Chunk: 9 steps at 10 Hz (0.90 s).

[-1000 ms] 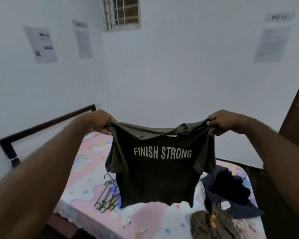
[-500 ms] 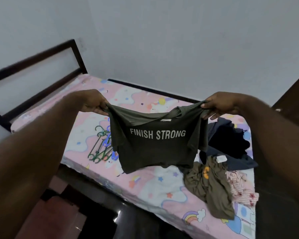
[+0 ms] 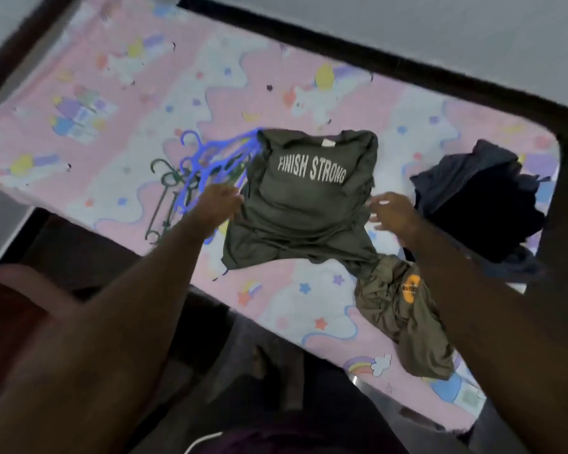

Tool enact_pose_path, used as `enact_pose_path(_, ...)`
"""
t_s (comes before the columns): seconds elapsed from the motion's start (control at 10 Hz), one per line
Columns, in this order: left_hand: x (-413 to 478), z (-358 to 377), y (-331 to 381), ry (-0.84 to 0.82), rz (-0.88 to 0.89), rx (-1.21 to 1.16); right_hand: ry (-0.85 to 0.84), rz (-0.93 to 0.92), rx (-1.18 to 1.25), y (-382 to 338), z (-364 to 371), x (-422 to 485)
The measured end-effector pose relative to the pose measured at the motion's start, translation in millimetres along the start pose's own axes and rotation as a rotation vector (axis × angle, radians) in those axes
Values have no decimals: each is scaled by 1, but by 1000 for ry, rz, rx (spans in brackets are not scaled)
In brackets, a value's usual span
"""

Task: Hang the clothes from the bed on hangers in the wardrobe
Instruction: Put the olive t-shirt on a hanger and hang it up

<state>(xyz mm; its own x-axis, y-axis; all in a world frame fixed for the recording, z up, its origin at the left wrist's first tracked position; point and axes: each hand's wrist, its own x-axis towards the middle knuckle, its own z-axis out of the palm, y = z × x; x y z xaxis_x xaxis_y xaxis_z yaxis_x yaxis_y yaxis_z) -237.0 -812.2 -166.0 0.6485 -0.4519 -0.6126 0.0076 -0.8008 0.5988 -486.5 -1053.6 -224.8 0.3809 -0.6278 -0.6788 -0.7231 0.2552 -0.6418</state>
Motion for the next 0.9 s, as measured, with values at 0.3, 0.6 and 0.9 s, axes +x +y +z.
enact_pose_path(0.3,77,81,-178,-15,-286,324,107,147,-412,151,75,27)
enact_pose_path(0.6,148,95,-271,57,-285,321,343,187,-597,188,107,90)
enact_pose_path(0.9,134,83,-167,234,92,-403,530,-17,-14,132,110,76)
